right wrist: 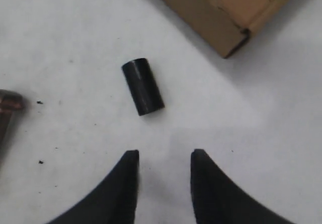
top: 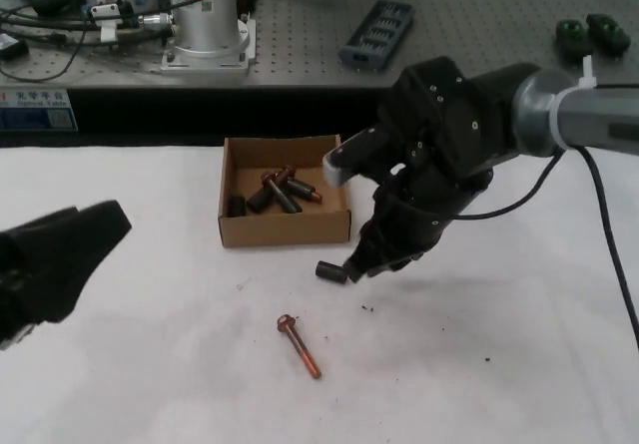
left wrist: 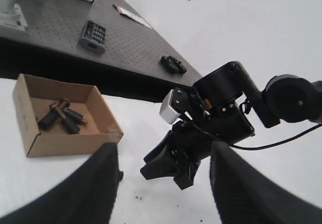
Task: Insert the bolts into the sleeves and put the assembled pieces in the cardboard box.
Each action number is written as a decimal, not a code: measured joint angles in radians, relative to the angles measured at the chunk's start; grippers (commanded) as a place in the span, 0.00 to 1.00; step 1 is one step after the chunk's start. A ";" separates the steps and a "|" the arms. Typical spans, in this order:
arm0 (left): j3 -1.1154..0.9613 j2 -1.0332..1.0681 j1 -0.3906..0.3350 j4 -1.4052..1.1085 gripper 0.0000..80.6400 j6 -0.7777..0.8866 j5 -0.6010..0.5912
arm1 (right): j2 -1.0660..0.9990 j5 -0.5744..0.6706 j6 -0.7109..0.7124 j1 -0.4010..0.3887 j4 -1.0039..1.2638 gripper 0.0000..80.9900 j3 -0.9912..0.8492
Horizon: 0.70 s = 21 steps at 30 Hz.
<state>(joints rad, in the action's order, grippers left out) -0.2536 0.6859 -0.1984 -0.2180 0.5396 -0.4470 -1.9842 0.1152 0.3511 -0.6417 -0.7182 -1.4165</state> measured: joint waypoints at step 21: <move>0.000 0.000 0.000 0.347 0.50 0.124 0.032 | -0.202 -0.038 0.147 -0.045 -0.039 0.32 -0.236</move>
<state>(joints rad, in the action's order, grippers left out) -0.2536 0.6855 -0.1984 0.1289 0.6632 -0.4146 -2.1864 0.0769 0.4980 -0.6870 -0.7577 -1.6521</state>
